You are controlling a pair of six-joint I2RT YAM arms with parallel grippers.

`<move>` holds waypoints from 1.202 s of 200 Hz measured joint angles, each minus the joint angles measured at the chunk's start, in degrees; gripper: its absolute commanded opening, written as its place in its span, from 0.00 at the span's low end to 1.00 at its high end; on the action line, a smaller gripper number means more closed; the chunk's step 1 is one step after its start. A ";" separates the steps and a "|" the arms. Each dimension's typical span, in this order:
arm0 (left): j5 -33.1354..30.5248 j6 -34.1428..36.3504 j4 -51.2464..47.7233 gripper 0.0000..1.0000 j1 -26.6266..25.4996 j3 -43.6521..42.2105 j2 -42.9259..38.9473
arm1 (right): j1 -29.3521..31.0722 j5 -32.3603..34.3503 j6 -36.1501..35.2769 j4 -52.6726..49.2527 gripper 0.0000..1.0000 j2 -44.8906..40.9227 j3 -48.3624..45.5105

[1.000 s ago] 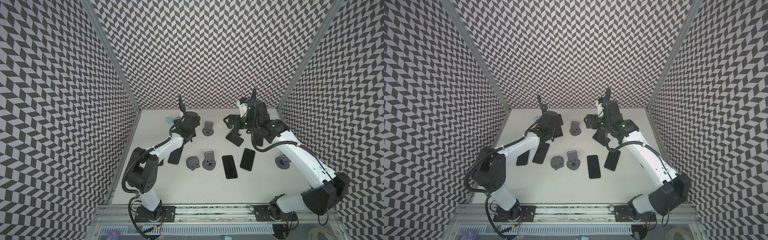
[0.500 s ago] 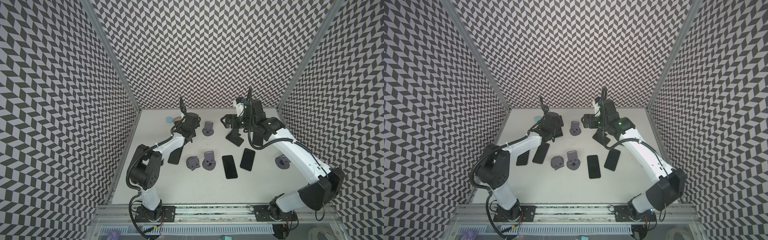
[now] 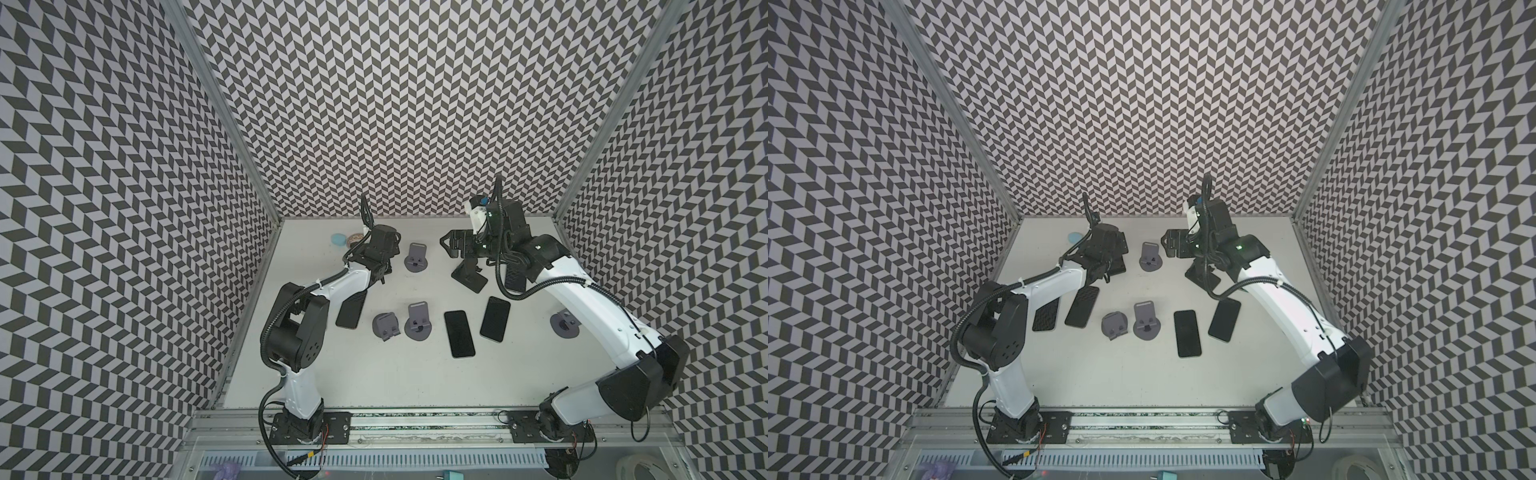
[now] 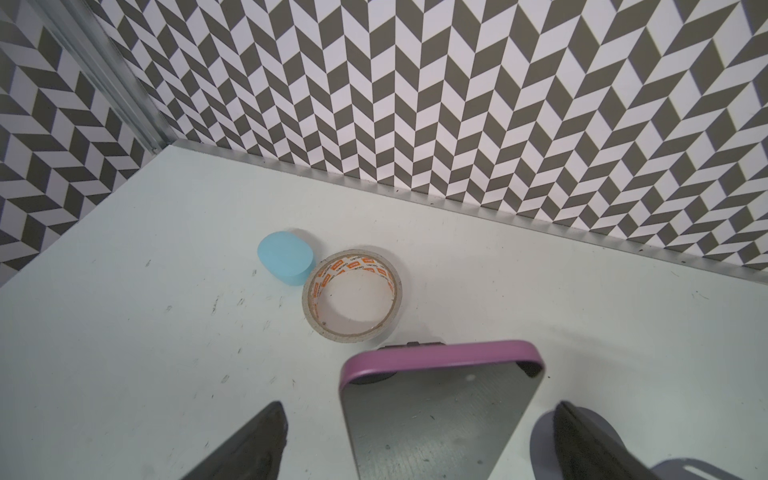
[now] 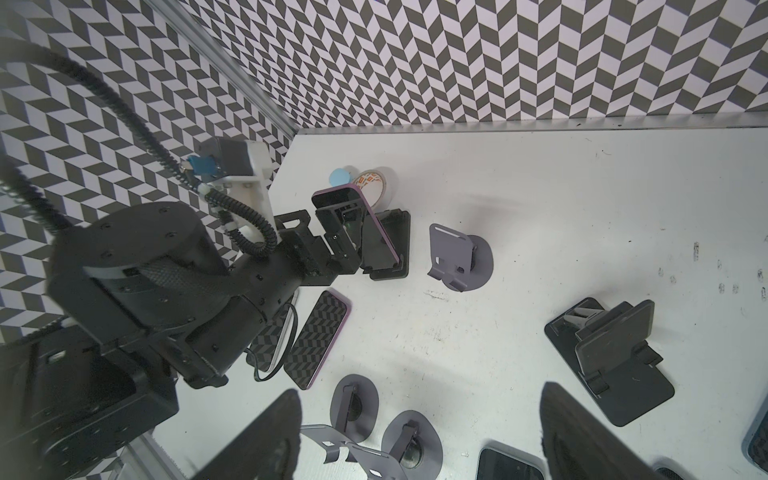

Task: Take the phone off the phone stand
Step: 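Lower the left gripper around the purple-edged phone's top edge and close it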

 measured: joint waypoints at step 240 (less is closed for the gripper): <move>-3.45 0.09 -0.37 0.96 0.04 8.28 9.73 | 0.04 -1.79 -1.11 -0.50 0.87 0.04 -0.44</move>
